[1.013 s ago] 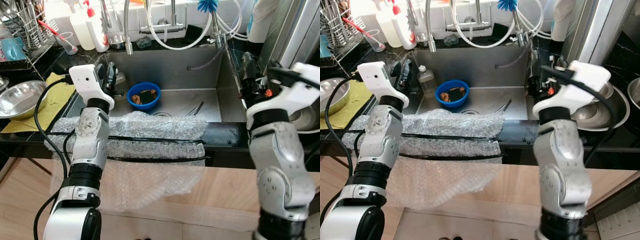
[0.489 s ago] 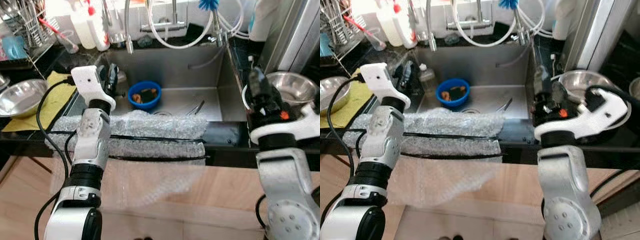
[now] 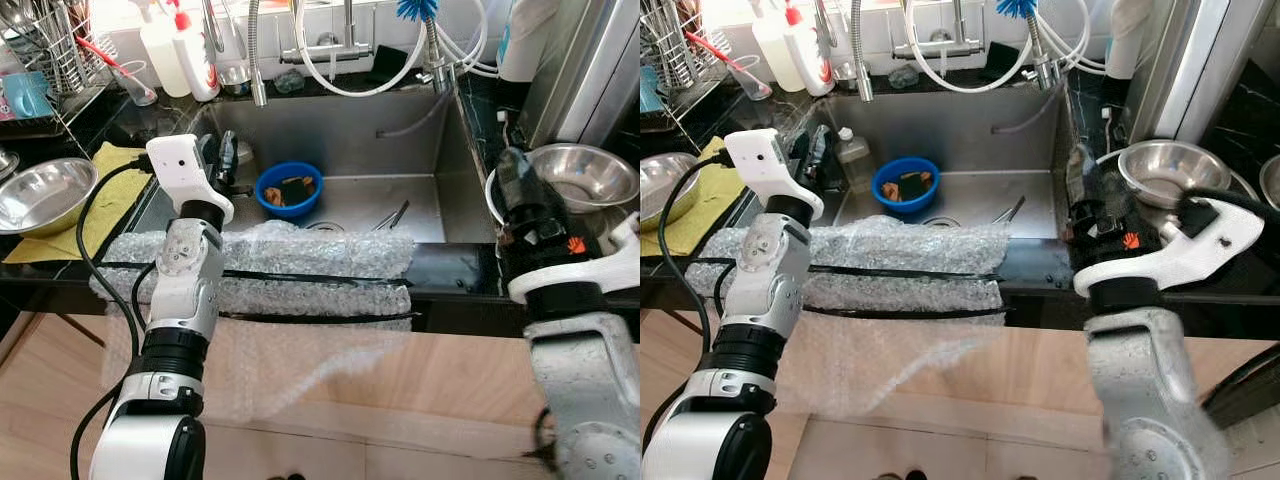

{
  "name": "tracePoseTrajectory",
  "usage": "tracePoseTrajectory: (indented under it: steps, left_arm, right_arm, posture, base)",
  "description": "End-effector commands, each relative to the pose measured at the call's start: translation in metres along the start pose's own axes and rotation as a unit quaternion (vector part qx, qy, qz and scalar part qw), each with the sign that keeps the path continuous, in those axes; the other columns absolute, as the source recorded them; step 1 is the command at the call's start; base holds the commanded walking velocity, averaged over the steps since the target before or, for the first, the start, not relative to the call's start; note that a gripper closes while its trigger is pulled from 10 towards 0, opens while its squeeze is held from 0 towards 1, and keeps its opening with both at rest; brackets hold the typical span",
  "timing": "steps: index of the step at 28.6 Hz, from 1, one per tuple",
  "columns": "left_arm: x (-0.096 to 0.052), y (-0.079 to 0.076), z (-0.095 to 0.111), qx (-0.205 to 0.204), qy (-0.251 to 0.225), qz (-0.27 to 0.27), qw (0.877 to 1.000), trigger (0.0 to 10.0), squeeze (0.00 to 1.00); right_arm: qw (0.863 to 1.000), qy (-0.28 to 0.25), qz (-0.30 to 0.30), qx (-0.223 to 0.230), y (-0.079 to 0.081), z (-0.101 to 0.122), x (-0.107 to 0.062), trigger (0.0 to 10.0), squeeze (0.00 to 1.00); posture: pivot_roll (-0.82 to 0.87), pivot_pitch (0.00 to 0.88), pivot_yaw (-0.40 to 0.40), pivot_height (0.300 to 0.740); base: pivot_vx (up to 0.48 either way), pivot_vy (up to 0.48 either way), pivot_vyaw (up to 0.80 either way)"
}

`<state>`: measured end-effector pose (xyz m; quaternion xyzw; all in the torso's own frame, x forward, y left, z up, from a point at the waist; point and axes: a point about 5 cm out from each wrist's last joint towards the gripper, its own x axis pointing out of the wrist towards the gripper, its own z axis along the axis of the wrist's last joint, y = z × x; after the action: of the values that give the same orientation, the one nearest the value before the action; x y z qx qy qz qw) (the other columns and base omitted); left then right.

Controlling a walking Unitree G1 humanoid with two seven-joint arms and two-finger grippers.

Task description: Kitchen organization

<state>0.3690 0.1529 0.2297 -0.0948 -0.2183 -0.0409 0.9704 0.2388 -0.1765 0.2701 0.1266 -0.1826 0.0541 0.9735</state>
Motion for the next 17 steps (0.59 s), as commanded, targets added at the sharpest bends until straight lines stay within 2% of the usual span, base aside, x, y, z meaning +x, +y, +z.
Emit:
tracePoseTrajectory:
  steps: [1, 3, 5, 6, 7, 8, 9, 11, 14, 15, 16, 17]
  left_arm:
    - [0.001, 0.004, 0.002, -0.001, -0.004, 0.005, 1.000, 10.0, 0.00]
    - [0.001, 0.003, 0.002, -0.001, -0.004, 0.006, 1.000, 10.0, 0.00]
    - [0.001, 0.003, 0.002, -0.002, -0.005, 0.006, 1.000, 10.0, 0.00]
    - [0.002, 0.003, 0.002, -0.002, -0.005, 0.006, 1.000, 10.0, 0.00]
    - [0.002, 0.002, 0.002, -0.004, -0.006, 0.006, 1.000, 10.0, 0.00]
    - [0.002, 0.002, 0.002, -0.004, -0.006, 0.006, 1.000, 10.0, 0.00]
    - [0.002, 0.002, 0.002, -0.004, -0.006, 0.007, 1.000, 10.0, 0.00]
    - [0.002, 0.002, 0.001, -0.005, -0.006, 0.007, 1.000, 10.0, 0.00]
    - [0.002, 0.002, 0.001, -0.005, -0.006, 0.006, 1.000, 10.0, 0.00]
    - [0.002, 0.001, 0.001, -0.006, -0.006, 0.006, 1.000, 10.0, 0.00]
    - [0.002, -0.001, 0.000, -0.008, -0.005, 0.004, 1.000, 10.0, 0.00]
    - [0.002, -0.001, 0.000, -0.008, -0.005, 0.004, 1.000, 10.0, 0.00]
  right_arm:
    - [0.997, 0.001, 0.010, -0.076, -0.001, 0.003, 0.008, 10.0, 0.00]
    - [0.991, -0.001, 0.017, -0.134, -0.004, 0.008, 0.014, 10.0, 0.00]
    - [0.986, 0.000, 0.023, -0.163, -0.004, 0.011, 0.016, 10.0, 0.00]
    - [0.981, -0.003, 0.037, -0.191, -0.003, 0.013, 0.018, 10.0, 0.00]
    - [0.968, -0.002, 0.069, -0.241, -0.001, 0.015, 0.019, 10.0, 0.00]
    - [0.968, -0.002, 0.069, -0.241, -0.001, 0.015, 0.019, 10.0, 0.00]
    - [0.958, 0.006, 0.103, -0.267, 0.000, 0.014, 0.018, 10.0, 0.00]
    - [0.947, 0.016, 0.125, -0.295, -0.002, 0.014, 0.015, 10.0, 0.00]
    - [0.940, 0.019, 0.137, -0.311, -0.004, 0.014, 0.014, 10.0, 0.00]
    - [0.932, 0.025, 0.154, -0.329, -0.005, 0.015, 0.013, 10.0, 0.00]
    - [0.911, 0.049, 0.213, -0.349, -0.004, 0.017, 0.008, 10.0, 0.00]
    - [0.911, 0.049, 0.213, -0.349, -0.004, 0.017, 0.008, 10.0, 0.00]
  posture:
    - [-0.12, 0.117, 0.119, 0.740]
    - [-0.12, 0.115, 0.119, 0.740]
    - [-0.12, 0.115, 0.118, 0.740]
    - [-0.12, 0.114, 0.117, 0.740]
    - [-0.13, 0.114, 0.115, 0.740]
    - [-0.13, 0.114, 0.115, 0.740]
    - [-0.13, 0.113, 0.115, 0.740]
    - [-0.13, 0.112, 0.114, 0.740]
    - [-0.13, 0.112, 0.114, 0.740]
    - [-0.14, 0.112, 0.115, 0.740]
    - [-0.14, 0.111, 0.117, 0.740]
    - [-0.14, 0.111, 0.117, 0.740]
  base:
    - [0.000, 0.000, 0.00]
    - [0.000, 0.000, 0.00]
    - [0.000, 0.000, 0.00]
    - [0.000, 0.000, 0.00]
    - [0.000, 0.000, 0.00]
    - [0.000, 0.000, 0.00]
    - [0.000, 0.000, 0.00]
    - [0.000, 0.000, 0.00]
    - [0.000, 0.000, 0.00]
    - [0.000, 0.000, 0.00]
    - [0.000, 0.000, 0.00]
    - [0.000, 0.000, 0.00]
